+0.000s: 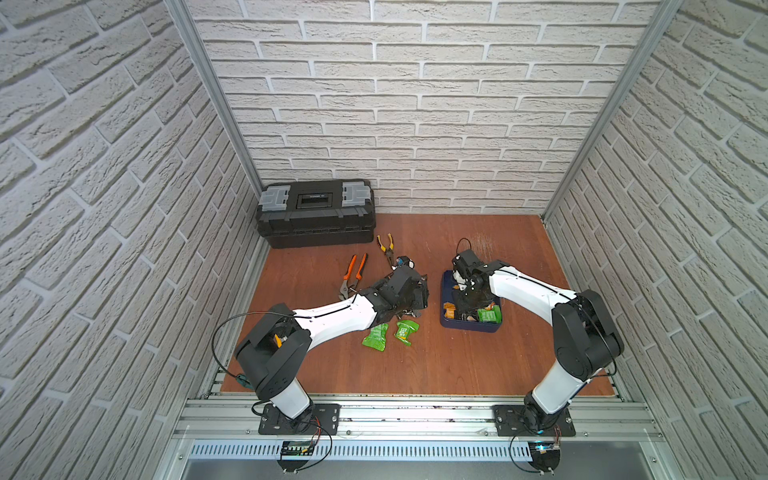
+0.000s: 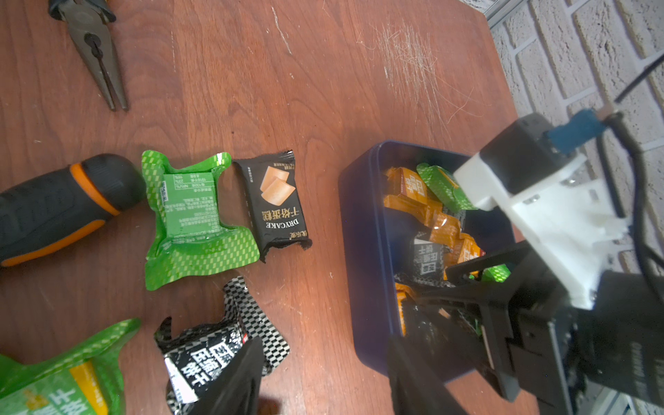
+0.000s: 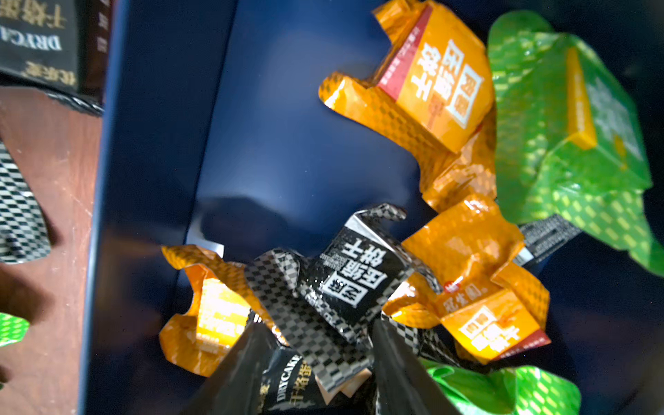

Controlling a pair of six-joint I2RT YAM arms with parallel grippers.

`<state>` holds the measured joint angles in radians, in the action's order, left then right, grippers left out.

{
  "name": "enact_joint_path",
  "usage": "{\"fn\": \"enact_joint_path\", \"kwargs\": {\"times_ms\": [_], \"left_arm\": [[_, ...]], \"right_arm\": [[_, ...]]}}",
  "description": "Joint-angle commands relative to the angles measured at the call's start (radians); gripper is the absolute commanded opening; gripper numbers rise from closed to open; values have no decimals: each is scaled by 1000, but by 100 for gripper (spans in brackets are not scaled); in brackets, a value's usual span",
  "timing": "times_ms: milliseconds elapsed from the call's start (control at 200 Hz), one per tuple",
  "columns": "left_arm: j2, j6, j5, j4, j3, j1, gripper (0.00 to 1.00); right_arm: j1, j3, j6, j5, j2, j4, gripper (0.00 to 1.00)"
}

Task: Take the cookies out of the storage box
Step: Pick up the cookie from the storage box.

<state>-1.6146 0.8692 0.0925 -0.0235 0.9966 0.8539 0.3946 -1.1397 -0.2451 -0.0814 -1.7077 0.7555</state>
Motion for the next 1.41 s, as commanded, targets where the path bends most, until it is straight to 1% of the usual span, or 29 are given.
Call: {"fn": "enact_joint_path", "kwargs": {"times_ms": [0,100,330,485,615,745,825,905,1025,1265,1400], "left_arm": [[19,7,12,27,-9,-1,60],[18,6,9,27,-8,-2,60],[19,7,9,25,-9,-6,61],[32,10,21,23,-22,-7,60],[49,14,33,23,-37,-8,60],[59,21,43,23,-46,-10,60],[61,22,46,25,-50,-10,60],[60,25,47,27,-52,-10,60],[67,38,53,29,-62,-12,60],[119,85,116,28,-122,-28,60],[152,103,158,10,-148,-37,60]], "right_arm": [[4,-8,17,-14,-8,21,55],[5,-7,15,-44,-13,21,53],[5,-31,16,-69,-39,31,41],[3,-34,20,-76,-37,26,30],[4,-34,24,-86,-24,32,18],[4,-30,27,-97,9,44,12],[4,-28,30,-117,30,56,10],[4,-28,34,-132,50,66,7],[4,-22,29,-142,86,77,6],[12,-17,17,-138,197,85,6],[52,-17,11,-155,285,71,4]]}}
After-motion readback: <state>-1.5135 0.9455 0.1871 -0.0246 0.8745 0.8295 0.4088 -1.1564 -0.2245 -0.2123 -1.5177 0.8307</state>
